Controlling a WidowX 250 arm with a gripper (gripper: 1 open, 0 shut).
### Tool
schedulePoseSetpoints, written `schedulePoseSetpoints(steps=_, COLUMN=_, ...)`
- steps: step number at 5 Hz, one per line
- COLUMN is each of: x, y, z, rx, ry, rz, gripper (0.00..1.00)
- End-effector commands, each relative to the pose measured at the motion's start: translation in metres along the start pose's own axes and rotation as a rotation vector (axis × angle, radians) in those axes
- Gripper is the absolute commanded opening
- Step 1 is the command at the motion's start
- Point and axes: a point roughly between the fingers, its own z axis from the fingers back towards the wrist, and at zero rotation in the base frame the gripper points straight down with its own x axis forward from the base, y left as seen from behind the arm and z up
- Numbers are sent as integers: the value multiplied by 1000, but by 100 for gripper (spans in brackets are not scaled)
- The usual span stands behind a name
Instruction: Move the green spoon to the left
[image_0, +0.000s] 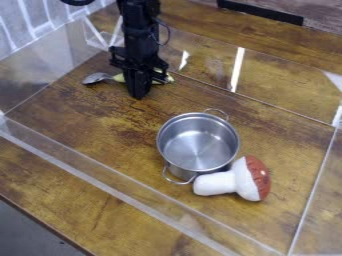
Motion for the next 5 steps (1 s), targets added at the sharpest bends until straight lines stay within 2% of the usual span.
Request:
schedulePoseSetpoints(steps=1, x=9, y=12, z=23, rx=-11, ry=-65, rz=13, gripper=100)
schedulePoseSetpoints(steps=2, x=10, y=11, z=23, rx=-30, ry=-61, rz=11, gripper=100)
schedulePoseSetpoints(steps=3, x=9, y=10, z=24, rx=-34, ry=-59, rz=4, gripper=0)
schedulePoseSetpoints(steps=4, x=8, y=30, z=47, rx=-14, ry=-79, rz=9, gripper=0)
schedulePoseSetpoints(steps=5, x=5, y=54, z=62, rx=5, ry=-95, rz=36, gripper=0)
